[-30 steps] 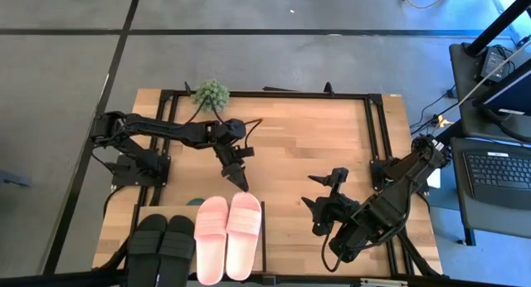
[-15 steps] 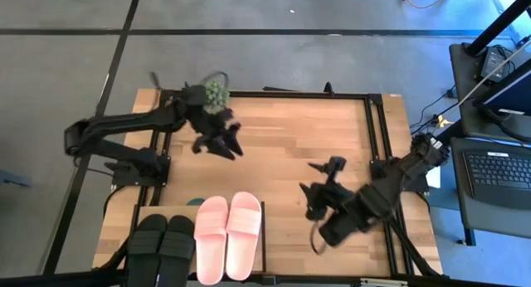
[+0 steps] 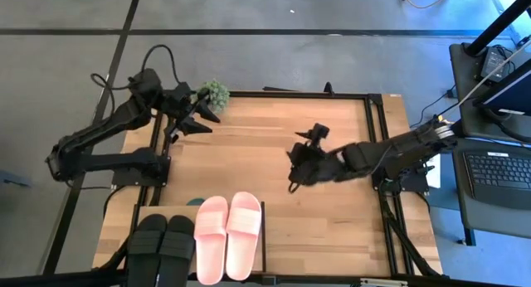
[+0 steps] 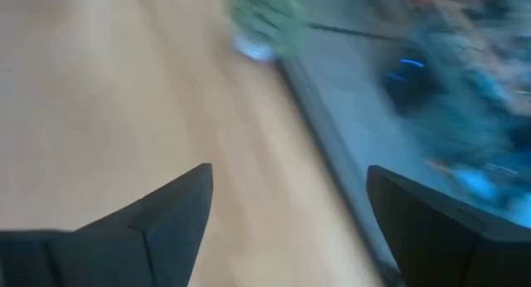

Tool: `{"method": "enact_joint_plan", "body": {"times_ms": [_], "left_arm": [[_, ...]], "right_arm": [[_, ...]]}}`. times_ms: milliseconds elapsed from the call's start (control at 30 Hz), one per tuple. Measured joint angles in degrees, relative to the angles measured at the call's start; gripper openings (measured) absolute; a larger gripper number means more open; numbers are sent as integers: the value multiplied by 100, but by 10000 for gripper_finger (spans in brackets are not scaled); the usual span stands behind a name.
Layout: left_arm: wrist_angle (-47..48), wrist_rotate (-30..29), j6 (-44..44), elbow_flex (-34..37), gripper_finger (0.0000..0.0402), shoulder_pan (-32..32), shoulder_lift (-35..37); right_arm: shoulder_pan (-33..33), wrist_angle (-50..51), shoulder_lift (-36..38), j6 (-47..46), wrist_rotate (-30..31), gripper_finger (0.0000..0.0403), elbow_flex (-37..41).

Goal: Pick and place slides into the shelf
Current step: Return to Home Position

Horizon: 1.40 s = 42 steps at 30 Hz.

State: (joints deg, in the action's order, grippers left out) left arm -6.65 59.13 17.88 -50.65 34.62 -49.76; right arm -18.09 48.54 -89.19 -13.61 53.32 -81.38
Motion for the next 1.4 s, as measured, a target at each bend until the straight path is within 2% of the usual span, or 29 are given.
{"method": "enact_joint_plan", "body": {"times_ms": [133, 267, 533, 667, 900, 1167, 1267, 1400], "left_arm": [[669, -11, -502, 4, 168, 330, 43], [1063, -26, -1204, 73, 168, 478, 108], [923, -95, -1677, 822, 168, 927, 658], [441, -144, -1578, 1441, 168, 1201, 944], [-1156, -128, -694, 2513, 168, 1615, 1336], [-1209, 475, -313, 3049, 168, 2032, 2138], [-1207, 393, -221, 3373, 168, 2067, 2630], [-1229, -13, 56, 3823, 168, 2067, 3253]], "right_arm": [[539, -2306, 885, 1332, -1422, 317, 1086], [1170, -3731, 1658, 1879, -2150, 317, 2097], [2371, -4623, 2984, 1837, -3557, 317, 3728], [2663, -4842, 3736, 1821, -3655, 317, 4359], [2767, -4879, 5181, 1670, -3662, 317, 5326], [2769, -4875, 6669, 1531, -3658, 317, 6159], [2767, -4877, 7074, 1532, -3655, 317, 6352], [2767, -4844, 7498, 1517, -3655, 317, 6488]]}}
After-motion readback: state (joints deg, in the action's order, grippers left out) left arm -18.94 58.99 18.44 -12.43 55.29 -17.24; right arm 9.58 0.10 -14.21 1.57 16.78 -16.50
